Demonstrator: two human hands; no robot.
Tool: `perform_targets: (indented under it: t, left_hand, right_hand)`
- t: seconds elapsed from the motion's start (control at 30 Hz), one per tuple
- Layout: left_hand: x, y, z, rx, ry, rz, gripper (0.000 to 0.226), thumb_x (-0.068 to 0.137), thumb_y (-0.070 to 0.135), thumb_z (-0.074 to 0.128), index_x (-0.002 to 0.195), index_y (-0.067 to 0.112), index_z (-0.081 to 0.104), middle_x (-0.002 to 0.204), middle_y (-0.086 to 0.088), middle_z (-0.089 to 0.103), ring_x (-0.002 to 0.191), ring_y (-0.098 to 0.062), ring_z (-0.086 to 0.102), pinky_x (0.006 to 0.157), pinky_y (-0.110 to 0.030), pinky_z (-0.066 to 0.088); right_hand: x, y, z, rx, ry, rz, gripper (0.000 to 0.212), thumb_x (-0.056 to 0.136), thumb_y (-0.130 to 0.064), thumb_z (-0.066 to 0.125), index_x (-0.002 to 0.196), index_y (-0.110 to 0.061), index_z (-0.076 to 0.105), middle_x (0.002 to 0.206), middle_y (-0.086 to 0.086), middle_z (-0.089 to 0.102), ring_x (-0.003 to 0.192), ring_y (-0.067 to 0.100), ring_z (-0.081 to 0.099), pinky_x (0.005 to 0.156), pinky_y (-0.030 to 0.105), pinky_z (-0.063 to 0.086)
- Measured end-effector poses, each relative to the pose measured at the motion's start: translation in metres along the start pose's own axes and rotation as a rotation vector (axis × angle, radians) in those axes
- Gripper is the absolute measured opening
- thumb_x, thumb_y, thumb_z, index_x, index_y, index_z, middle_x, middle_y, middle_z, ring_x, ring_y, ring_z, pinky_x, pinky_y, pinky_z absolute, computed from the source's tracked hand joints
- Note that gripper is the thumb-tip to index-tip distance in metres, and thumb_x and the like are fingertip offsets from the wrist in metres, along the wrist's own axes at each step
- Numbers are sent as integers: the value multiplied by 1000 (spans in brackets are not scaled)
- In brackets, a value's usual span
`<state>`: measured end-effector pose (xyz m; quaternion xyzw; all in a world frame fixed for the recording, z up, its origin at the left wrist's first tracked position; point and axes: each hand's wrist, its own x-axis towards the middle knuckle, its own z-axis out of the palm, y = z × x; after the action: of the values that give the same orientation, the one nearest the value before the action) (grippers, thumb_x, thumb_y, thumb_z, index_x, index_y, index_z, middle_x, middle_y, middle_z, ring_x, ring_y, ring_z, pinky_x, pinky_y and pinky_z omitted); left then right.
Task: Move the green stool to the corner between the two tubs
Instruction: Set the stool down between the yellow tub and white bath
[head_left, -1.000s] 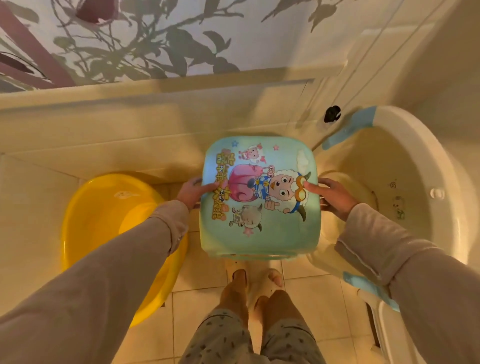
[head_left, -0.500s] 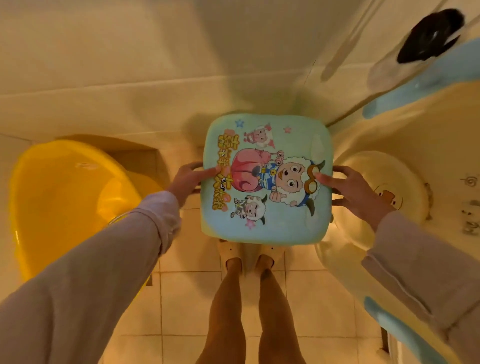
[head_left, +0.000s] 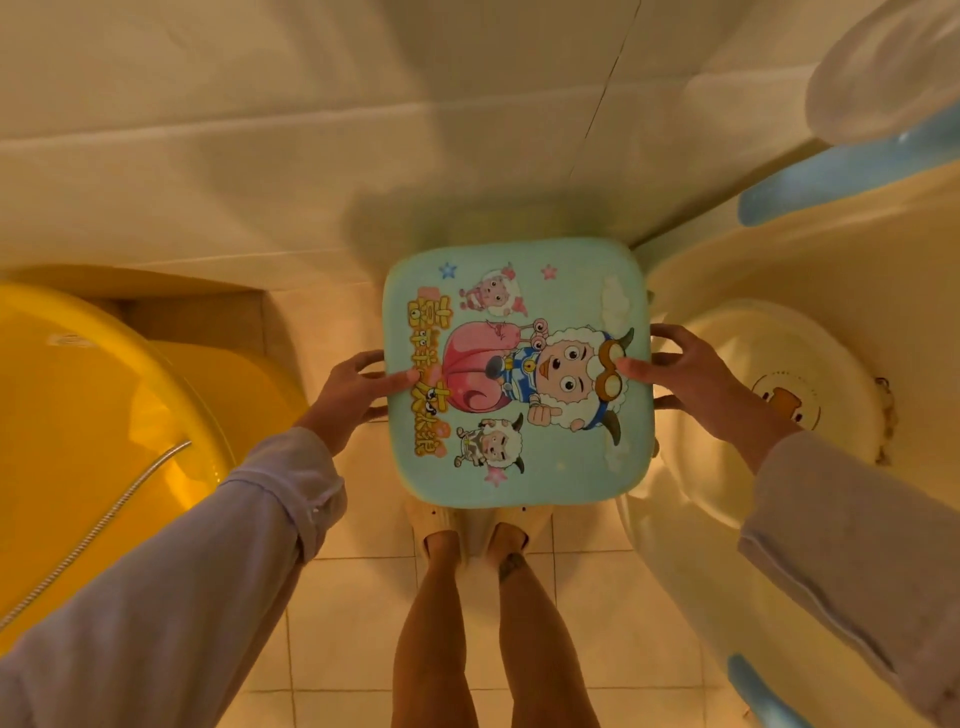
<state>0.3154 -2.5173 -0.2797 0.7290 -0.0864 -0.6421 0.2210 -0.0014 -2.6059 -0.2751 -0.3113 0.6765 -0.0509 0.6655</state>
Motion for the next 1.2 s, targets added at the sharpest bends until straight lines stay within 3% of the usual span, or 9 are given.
perform_targets:
  t: [0.3, 0.53, 0.67, 0.83, 0.93, 1.07, 1.13, 1.2]
  left_hand:
    - [-5, -2, 7, -26, -54, -34, 57, 79, 6, 66, 131, 7, 44, 93, -6, 67, 98, -30, 61, 79, -43, 53]
    - [-1, -9, 8, -56, -57, -25, 54, 79, 5, 65, 129, 8, 46, 91, -5, 67, 85, -20, 65, 69, -38, 53]
    - [1, -9, 7, -40, -70, -1, 53, 79, 9, 66, 128, 9, 47, 93, -4, 68, 86, -19, 65, 68, -37, 54]
    - [2, -8, 8, -36, -65, -15, 53, 78, 9, 66, 128, 10, 47, 92, -5, 67, 85, -20, 65, 70, -39, 54]
    - [7, -9, 6, 9, -66, -4, 55, 78, 12, 67, 129, 9, 46, 92, -2, 67, 85, -18, 65, 69, -36, 54]
    - [5, -10, 10, 243, 2, 61, 56, 82, 30, 62, 132, 13, 45, 106, -1, 62, 98, -21, 58, 82, -34, 45]
    - [-2, -12, 18, 342, 76, 125, 54, 84, 38, 57, 131, 13, 47, 111, -4, 62, 97, -21, 57, 78, -28, 42]
    - [-12, -13, 28, 360, 169, 136, 55, 85, 39, 55, 129, 9, 48, 120, -10, 62, 105, -28, 59, 82, -31, 44]
  right_hand:
    - [-8, 10, -6, 79, -21, 25, 64, 73, -4, 70, 131, -9, 44, 121, 24, 61, 96, 33, 61, 69, 39, 53]
    - [-7, 17, -5, 84, 0, 8, 67, 74, -5, 70, 134, -10, 42, 119, 21, 62, 98, 34, 62, 81, 46, 52]
    - [-5, 16, -6, 104, -18, -6, 65, 74, -5, 69, 134, -10, 42, 112, 17, 62, 83, 24, 64, 63, 36, 52]
    - [-6, 21, -4, 131, 12, -41, 64, 74, -6, 70, 133, -13, 44, 101, 11, 66, 79, 19, 65, 59, 34, 52]
    - [-4, 24, -4, 129, 14, -31, 65, 75, -11, 70, 134, -15, 44, 97, 6, 67, 86, 21, 65, 65, 38, 53]
    - [-6, 21, -1, -1, 36, 67, 63, 77, -33, 67, 134, -19, 43, 127, 11, 59, 118, 29, 53, 96, 57, 42]
    - [-15, 21, 8, -56, 101, 63, 62, 80, -41, 61, 133, -16, 43, 130, 10, 56, 117, 27, 52, 93, 47, 43]
    - [-29, 25, 17, -116, 225, 2, 59, 85, -40, 55, 134, -10, 43, 132, 11, 55, 116, 26, 52, 87, 40, 43]
